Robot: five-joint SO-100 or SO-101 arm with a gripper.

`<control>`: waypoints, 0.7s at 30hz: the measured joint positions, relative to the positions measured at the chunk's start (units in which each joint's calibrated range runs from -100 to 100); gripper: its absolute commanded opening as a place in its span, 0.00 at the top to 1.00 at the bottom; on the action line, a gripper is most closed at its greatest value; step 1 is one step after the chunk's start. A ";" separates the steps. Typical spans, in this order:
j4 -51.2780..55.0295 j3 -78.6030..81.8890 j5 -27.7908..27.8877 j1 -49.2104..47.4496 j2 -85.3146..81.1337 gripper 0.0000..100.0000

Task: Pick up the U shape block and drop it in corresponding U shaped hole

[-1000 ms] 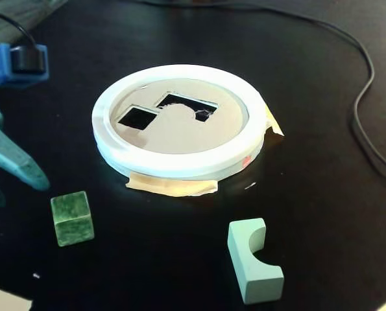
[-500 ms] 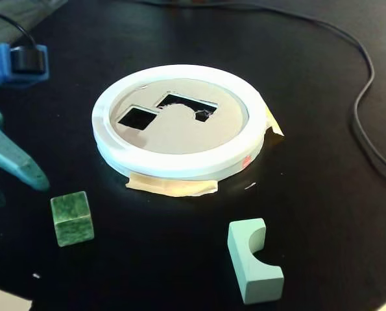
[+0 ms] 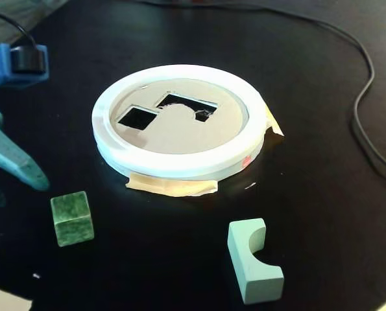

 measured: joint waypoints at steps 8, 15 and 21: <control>-1.07 0.00 -0.10 0.00 0.00 0.00; -7.08 -0.39 -0.10 -0.20 -0.27 0.00; -7.86 -8.69 -0.10 -0.20 0.18 0.00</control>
